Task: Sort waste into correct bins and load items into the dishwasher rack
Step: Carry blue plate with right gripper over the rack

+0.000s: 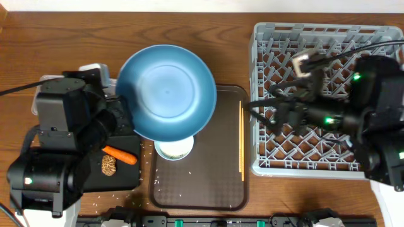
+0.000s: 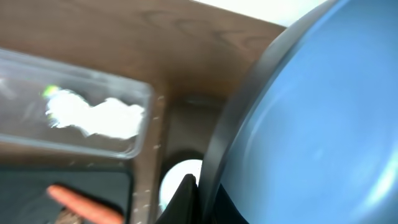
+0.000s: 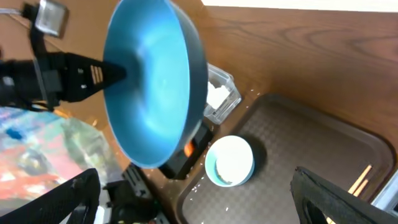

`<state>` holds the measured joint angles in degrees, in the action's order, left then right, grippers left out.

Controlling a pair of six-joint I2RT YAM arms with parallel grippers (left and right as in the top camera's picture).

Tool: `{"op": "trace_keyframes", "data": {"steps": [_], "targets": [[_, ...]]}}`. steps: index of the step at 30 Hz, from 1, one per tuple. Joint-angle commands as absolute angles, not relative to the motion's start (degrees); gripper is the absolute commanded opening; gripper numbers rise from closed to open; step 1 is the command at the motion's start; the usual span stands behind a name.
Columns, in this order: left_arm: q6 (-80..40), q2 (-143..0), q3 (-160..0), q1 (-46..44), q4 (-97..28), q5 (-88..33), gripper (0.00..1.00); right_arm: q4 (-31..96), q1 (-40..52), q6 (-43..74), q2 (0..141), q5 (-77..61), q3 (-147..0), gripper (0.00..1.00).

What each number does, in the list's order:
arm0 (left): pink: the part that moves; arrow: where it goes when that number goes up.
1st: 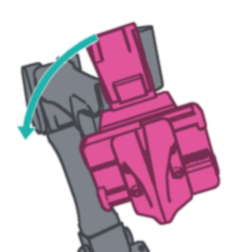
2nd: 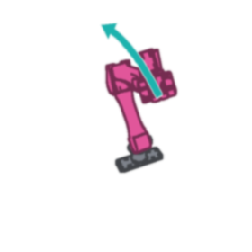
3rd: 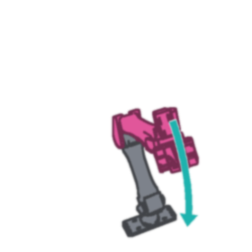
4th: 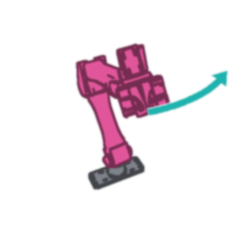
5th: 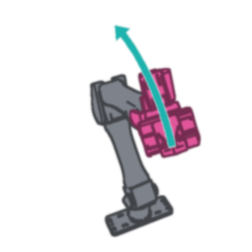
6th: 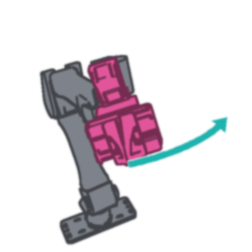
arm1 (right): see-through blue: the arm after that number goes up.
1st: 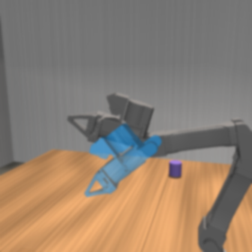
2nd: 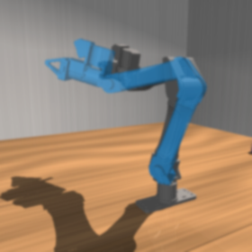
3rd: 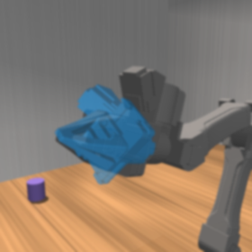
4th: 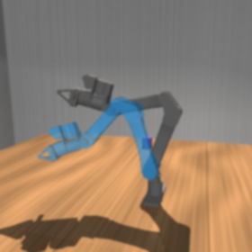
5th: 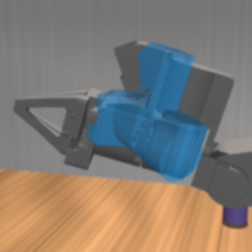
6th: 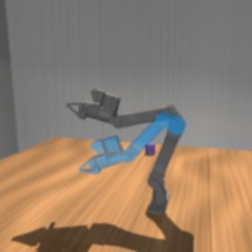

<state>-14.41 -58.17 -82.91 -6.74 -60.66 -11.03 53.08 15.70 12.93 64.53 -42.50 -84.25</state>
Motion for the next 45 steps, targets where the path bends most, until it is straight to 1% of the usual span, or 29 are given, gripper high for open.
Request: {"op": "trace_keyframes", "data": {"steps": [1,4,6,8,11,12,14,16,18,19,20,23,25,27,29,30,32,33,35,38,40,42,45], "targets": [[-14.4,-58.0,-83.8,-9.6,-58.8,-13.1,0.06,50.9,20.2,15.4,65.6,-33.5,-84.1,0.94],[-14.4,-58.5,-83.8,-12.4,-57.1,-13.0,0.06,47.5,23.7,15.4,67.1,-33.4,-84.1,0.94],[-14.4,-58.9,-83.8,-14.1,-56.3,-13.0,0.06,46.3,26.0,15.9,68.8,-30.7,-84.1,0.92],[-14.4,-59.1,-83.8,-15.6,-55.5,-12.8,0.06,46.3,27.3,17.0,70.7,-26.8,-84.1,0.89],[-14.4,-59.1,-83.8,-17.3,-55.2,-10.4,0.06,46.4,27.8,17.3,73.5,-24.8,-84.1,0.80],[-14.4,-59.2,-83.8,-17.8,-55.2,-9.2,0.06,46.2,27.8,17.3,74.4,-24.8,-84.1,0.73],[-14.4,-59.3,-83.8,-18.8,-55.3,-6.9,0.06,45.7,27.8,17.1,75.6,-24.4,-84.1,0.54],[-14.4,-59.4,-83.8,-19.3,-55.4,-6.3,0.06,45.3,27.8,17.1,76.1,-24.0,-84.1,0.45],[-14.3,-59.6,-83.8,-19.4,-55.4,-6.4,0.06,44.4,27.8,16.9,76.0,-23.3,-84.1,0.31],[-14.4,-59.7,-83.8,-19.4,-55.4,-6.4,0.06,44.0,27.8,16.8,75.8,-23.3,-84.1,0.26],[-14.4,-59.9,-83.8,-19.4,-55.3,-6.4,0.06,43.6,27.8,16.9,75.7,-23.3,-84.1,0.18],[-14.4,-60.3,-83.8,-19.4,-55.4,-6.4,0.06,43.5,27.8,16.8,75.4,-23.3,-84.1,0.03],[-14.4,-60.6,-83.8,-19.4,-55.2,-6.4,0.06,43.5,27.8,16.7,75.4,-23.3,-84.1,0.01],[-14.4,-60.9,-83.8,-19.4,-54.9,-6.4,0.07,43.5,27.8,16.7,75.4,-23.3,-84.1,0.01],[-14.4,-61.1,-83.8,-19.4,-54.8,-6.4,0.25,43.5,27.8,16.3,75.3,-23.3,-84.1,0.01],[-14.4,-61.1,-83.8,-19.4,-54.8,-6.3,0.31,43.5,27.8,15.5,75.3,-23.2,-84.1,0.01],[-14.4,-61.3,-83.8,-19.4,-54.7,-6.3,0.33,43.9,27.8,15.2,75.3,-20.8,-84.1,0.01],[-14.4,-61.3,-83.8,-19.4,-54.4,-6.4,0.36,44.3,27.8,15.2,75.2,-19.1,-84.2,0.01],[-14.4,-61.4,-83.8,-19.4,-53.9,-6.4,0.47,45.4,27.8,15.2,75.0,-15.5,-84.2,0.01],[-14.4,-61.3,-83.8,-19.4,-53.7,-6.4,0.60,47.2,27.7,15.2,74.3,-9.6,-84.2,0.01],[-14.4,-61.3,-83.8,-19.4,-53.4,-6.4,0.65,48.8,27.7,15.2,73.7,-4.3,-84.2,0.01],[-14.4,-61.4,-83.8,-19.4,-53.0,-6.4,0.78,50.9,27.4,15.9,73.0,1.0,-84.2,0.01],[-14.4,-61.4,-83.8,-19.4,-53.0,-6.4,0.80,53.8,26.8,17.5,71.9,7.6,-84.2,0.01]]}}
